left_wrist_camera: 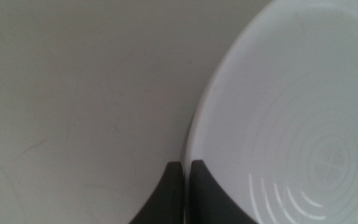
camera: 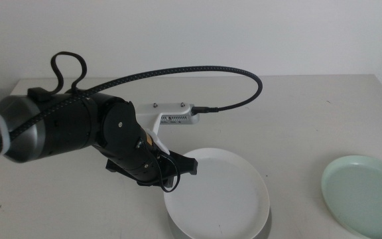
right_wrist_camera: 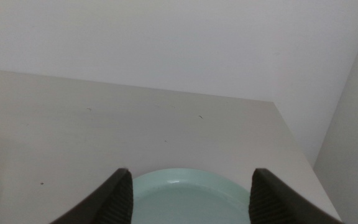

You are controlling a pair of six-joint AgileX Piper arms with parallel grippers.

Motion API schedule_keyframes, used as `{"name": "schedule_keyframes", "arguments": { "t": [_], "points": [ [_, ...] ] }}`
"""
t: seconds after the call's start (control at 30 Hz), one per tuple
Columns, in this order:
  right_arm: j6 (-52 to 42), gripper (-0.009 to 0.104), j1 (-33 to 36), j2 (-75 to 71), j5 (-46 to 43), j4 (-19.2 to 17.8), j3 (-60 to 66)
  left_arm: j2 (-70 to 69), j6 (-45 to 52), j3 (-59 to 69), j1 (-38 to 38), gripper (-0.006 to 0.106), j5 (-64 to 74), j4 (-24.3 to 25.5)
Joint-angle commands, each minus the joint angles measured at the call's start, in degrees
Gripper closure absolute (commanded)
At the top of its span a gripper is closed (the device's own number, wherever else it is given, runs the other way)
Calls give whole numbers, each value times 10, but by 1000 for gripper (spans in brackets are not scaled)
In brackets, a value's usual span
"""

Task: Stack the three bowls on top of each other.

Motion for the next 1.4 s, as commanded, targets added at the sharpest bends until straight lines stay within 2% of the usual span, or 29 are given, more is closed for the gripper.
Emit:
{"name": "schedule_keyframes", "arguments": {
  "t": [0.0,0.33,0.47,0.6,0.67,0.83,0.93,1.03,1.17,1.37],
  "points": [
    [-3,47,0,-15,-44,-6,-4,-19,-1,-12,-4,100,-17,-18],
    [-3,47,0,-15,-44,-6,-4,-5,-1,-12,-4,100,16,-18],
    [-3,47,0,-15,-44,-6,-4,-2,-1,-12,-4,96,12,-19],
    [-3,47,0,-15,-44,-6,-4,-2,-1,-12,-4,82,12,-19],
    [-3,47,0,-15,-44,-6,-4,-2,3,-12,-4,70,12,-19],
    [-3,47,0,-15,-44,-6,-4,-9,26,-13,-4,31,13,-19],
    [-3,47,0,-15,-44,-6,-4,-36,53,-13,-3,14,11,-19],
    [-3,47,0,-15,-44,-6,-4,-83,87,-15,-2,8,11,-12],
    [-3,47,0,-15,-44,-6,-4,-165,147,-27,-2,8,49,-10],
    [-3,47,0,-15,-44,-6,-4,-329,184,-52,-2,8,142,-3]
  ]
}}
